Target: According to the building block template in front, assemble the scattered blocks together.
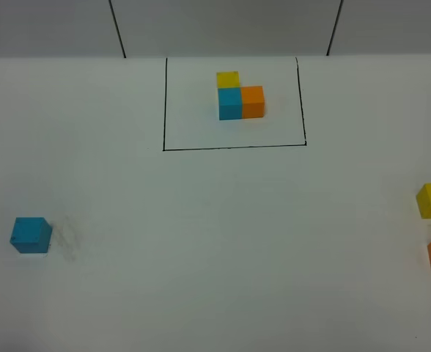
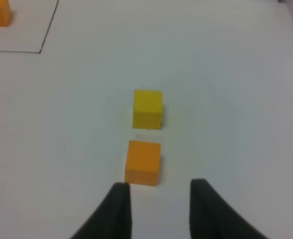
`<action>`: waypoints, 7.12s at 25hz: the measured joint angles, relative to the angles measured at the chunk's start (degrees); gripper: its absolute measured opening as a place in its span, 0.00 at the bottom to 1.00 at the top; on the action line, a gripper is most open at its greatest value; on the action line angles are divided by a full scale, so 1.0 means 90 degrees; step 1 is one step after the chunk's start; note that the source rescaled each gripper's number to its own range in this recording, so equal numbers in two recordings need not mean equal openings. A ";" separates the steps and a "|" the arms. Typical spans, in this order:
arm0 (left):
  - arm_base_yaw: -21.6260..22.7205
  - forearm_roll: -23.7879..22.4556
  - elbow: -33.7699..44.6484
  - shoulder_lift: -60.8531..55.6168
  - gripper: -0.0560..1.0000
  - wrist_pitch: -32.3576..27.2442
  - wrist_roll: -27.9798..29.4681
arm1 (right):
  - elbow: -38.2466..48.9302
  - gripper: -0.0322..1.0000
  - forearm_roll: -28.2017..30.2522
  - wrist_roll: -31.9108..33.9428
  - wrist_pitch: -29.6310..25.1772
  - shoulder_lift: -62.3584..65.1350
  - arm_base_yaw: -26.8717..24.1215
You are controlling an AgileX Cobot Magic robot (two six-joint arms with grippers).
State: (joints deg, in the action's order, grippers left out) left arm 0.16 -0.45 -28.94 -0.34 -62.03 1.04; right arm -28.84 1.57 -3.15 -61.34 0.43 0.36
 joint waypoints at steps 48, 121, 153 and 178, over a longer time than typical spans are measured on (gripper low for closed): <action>0.0000 0.0000 -0.1583 0.5990 0.64 0.1273 0.0131 | 0.0000 0.03 0.0000 0.0000 0.0000 0.0000 0.0000; 0.0000 0.0707 -0.1901 1.0894 0.87 0.3427 -0.0835 | 0.0000 0.03 0.0000 0.0000 0.0000 0.0000 0.0000; 0.0000 0.0713 -0.1901 1.1201 0.35 0.3744 -0.0821 | 0.0000 0.03 0.0000 0.0000 0.0000 0.0000 0.0000; -0.0916 0.1679 -0.3965 1.1153 0.06 0.2220 -0.2626 | 0.0000 0.03 0.0000 0.0000 0.0000 0.0000 0.0000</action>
State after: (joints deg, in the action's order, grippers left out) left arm -8.08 14.66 -64.62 100.04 -42.05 -22.60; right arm -28.84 1.57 -3.15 -61.34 0.43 0.36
